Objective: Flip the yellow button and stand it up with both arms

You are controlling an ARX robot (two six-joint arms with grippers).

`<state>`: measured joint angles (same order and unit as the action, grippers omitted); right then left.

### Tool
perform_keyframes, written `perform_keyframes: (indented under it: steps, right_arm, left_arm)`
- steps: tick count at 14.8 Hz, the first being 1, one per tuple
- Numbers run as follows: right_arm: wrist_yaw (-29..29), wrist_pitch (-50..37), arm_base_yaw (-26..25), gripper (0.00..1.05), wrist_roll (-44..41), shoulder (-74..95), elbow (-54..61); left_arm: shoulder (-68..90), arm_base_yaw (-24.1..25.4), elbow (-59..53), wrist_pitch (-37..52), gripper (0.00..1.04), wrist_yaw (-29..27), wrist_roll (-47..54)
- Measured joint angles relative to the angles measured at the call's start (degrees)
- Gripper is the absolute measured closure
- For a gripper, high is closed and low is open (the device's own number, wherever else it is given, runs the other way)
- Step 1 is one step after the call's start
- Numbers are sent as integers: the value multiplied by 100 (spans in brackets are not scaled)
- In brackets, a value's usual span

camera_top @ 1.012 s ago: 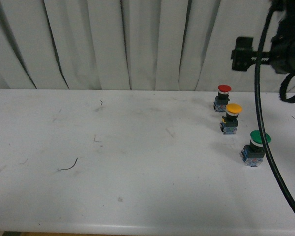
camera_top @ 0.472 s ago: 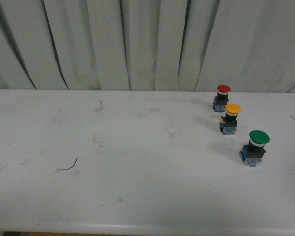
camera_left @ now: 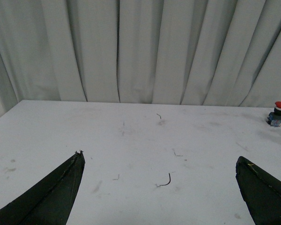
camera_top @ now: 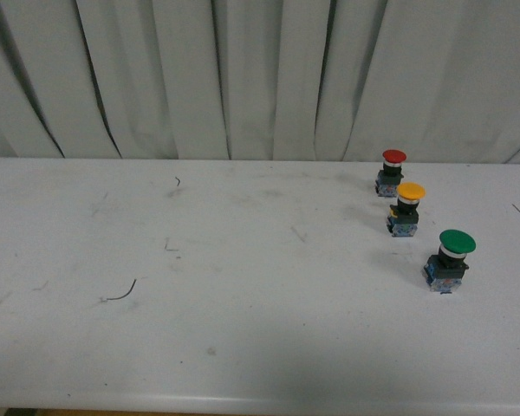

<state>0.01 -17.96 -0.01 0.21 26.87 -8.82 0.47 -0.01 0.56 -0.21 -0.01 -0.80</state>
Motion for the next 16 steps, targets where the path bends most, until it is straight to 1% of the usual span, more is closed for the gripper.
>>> perform_keyframes:
  steps: [12, 15, 16]
  right_arm:
    - [-4, 610, 0, 103, -7, -1482, 817]
    - [0, 839, 0, 103, -4, -1759, 817]
    - [-2, 1777, 0, 103, -4, -2350, 813]
  left_arm:
    - [0, 0, -2, 0, 7, 0, -2]
    - [0, 0, 0, 0, 7, 0, 0]
    - [0, 0, -2, 0, 7, 0, 0]
